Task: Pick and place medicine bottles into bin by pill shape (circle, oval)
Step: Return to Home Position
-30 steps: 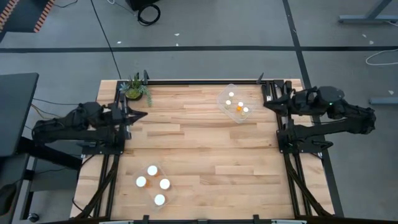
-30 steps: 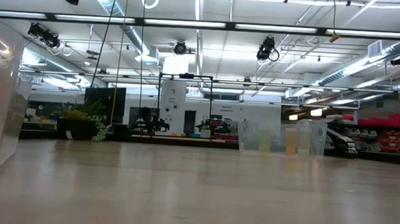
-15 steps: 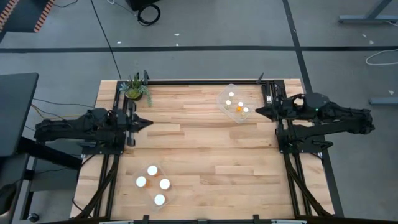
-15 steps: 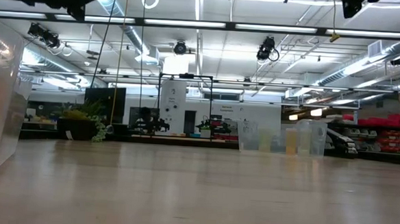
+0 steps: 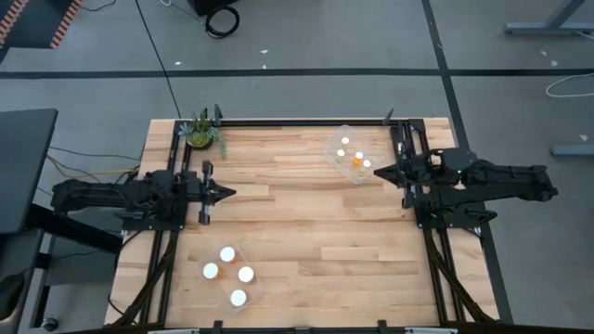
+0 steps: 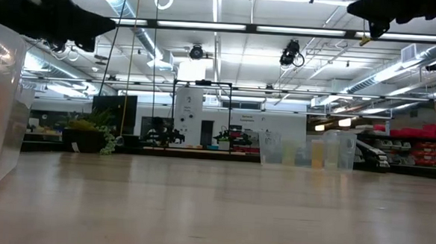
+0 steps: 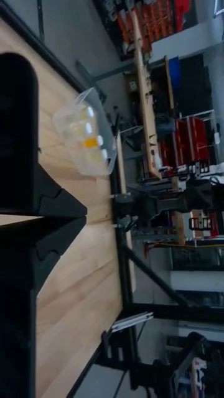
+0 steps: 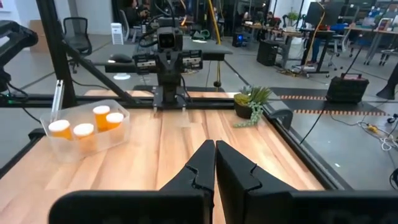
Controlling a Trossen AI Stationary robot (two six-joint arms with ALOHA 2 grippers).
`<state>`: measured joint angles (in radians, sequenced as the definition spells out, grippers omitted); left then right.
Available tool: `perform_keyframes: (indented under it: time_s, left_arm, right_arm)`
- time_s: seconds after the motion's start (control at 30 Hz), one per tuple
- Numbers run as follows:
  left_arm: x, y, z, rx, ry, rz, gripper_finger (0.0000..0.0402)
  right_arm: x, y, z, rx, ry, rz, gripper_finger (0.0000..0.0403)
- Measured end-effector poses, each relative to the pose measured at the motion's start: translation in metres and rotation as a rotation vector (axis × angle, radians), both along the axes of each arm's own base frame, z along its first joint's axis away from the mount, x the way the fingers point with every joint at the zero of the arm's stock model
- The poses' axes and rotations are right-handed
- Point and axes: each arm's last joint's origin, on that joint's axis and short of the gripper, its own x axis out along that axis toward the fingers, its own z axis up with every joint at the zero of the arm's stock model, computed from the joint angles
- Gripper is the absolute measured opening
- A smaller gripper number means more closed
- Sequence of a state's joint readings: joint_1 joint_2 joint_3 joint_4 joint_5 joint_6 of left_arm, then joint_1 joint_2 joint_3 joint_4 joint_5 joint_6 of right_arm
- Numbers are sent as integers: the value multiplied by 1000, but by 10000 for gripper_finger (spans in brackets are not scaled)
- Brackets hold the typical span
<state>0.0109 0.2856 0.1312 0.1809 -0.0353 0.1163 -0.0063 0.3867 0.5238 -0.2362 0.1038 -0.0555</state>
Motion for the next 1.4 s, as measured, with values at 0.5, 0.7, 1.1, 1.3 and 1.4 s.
perform_keyframes:
  time_s: [0.5, 0.7, 1.1, 1.3, 1.4]
  left_arm:
    - [1, -1, -34, -42, 27, -27, 5]
    - [1, -1, -33, -45, 23, -31, 18]
    - [1, -1, -34, -45, 30, -31, 16]
    - [1, -1, -35, -40, 43, -30, 7]
    - [1, -1, -37, -35, 61, -30, 7]
  right_arm:
    - [-4, -2, -67, 24, -65, 16, 19]
    - [-11, -5, -85, 61, -105, 41, 19]
    - [-6, -11, -118, 95, -125, 37, 19]
    - [-6, -12, -118, 90, -128, 18, 19]
    - [-6, -13, -119, 53, -118, -22, 19]
